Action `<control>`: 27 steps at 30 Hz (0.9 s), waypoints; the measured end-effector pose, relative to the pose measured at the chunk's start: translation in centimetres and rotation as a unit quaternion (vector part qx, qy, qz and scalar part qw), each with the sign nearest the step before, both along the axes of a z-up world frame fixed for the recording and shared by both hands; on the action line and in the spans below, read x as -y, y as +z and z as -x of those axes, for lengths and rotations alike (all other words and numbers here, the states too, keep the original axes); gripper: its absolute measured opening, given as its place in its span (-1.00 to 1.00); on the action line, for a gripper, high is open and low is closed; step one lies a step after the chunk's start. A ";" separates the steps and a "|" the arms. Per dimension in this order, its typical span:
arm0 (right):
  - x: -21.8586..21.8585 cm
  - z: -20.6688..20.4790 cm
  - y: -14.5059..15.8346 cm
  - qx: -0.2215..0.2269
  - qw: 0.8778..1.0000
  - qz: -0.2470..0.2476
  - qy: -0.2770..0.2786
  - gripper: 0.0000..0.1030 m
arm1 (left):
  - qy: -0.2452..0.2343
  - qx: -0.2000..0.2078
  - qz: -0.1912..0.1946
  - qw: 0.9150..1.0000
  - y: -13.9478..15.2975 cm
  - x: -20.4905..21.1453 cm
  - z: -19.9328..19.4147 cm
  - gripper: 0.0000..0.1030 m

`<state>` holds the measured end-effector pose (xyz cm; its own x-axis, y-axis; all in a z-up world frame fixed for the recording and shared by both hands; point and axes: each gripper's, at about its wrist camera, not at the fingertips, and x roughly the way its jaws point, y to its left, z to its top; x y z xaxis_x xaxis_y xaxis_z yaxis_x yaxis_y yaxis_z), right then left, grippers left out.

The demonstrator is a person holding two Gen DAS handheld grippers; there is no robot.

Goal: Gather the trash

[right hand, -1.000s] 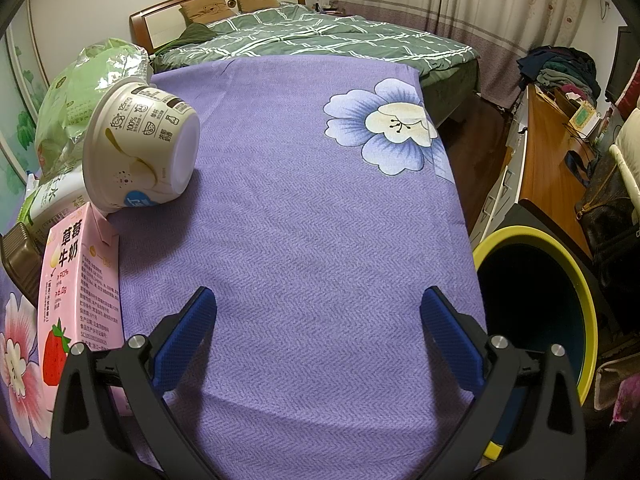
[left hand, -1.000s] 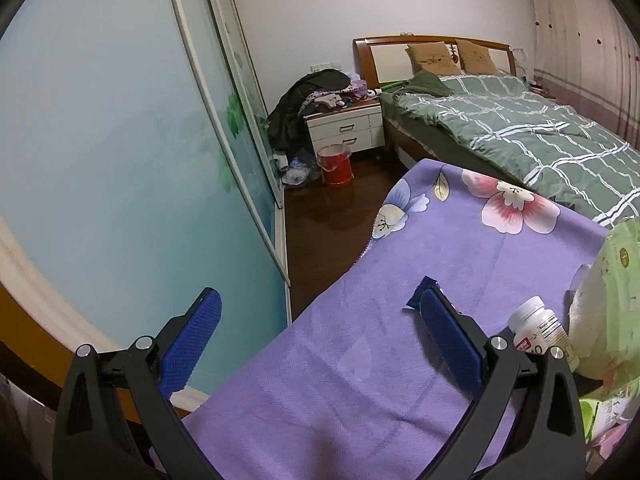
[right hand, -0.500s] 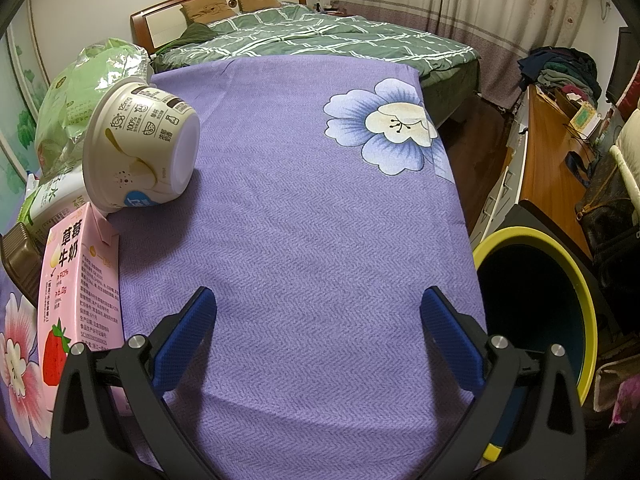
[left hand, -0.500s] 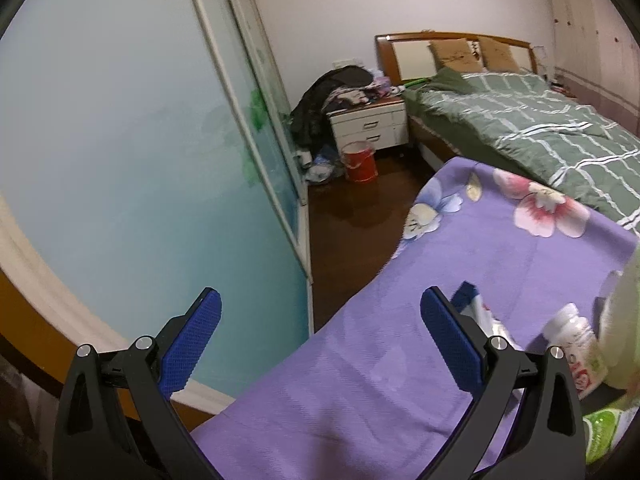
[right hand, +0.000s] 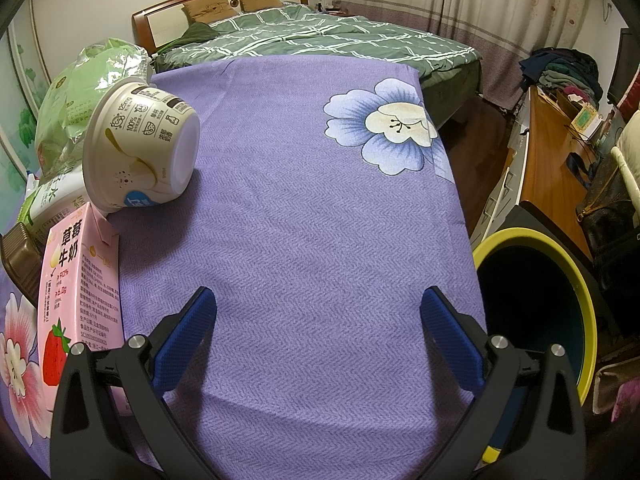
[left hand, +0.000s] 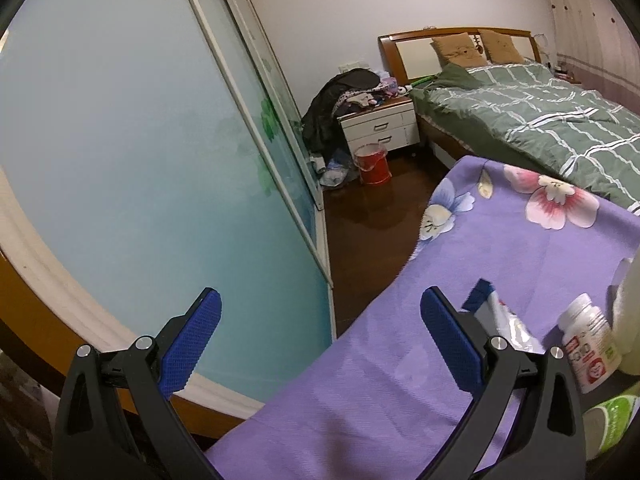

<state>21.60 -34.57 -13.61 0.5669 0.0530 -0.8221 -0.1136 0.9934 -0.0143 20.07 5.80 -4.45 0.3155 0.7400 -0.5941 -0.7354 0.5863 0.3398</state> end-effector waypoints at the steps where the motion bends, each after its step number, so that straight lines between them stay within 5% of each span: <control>1: 0.0 0.0 0.0 0.000 1.000 0.000 0.000 0.90 | 0.002 0.000 0.004 1.000 -0.2 -0.4 0.0 0.91; 11: 0.0 0.0 0.0 0.000 1.000 0.000 0.000 0.90 | -0.043 0.082 0.066 0.993 0.7 -1.4 1.0 0.91; 19: 0.0 0.0 0.0 0.000 1.000 0.000 0.000 0.90 | -0.124 0.177 0.178 0.960 1.2 -1.6 2.9 0.91; 27: 0.0 0.0 0.0 0.000 1.000 0.000 0.001 0.90 | -0.208 0.164 0.171 0.949 2.1 -0.4 4.0 0.91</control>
<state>21.59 -34.59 -13.61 0.5665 0.0532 -0.8224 -0.1147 0.9933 -0.0147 16.04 6.23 -2.40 0.7476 0.2930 -0.5960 -0.4497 0.8837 -0.1296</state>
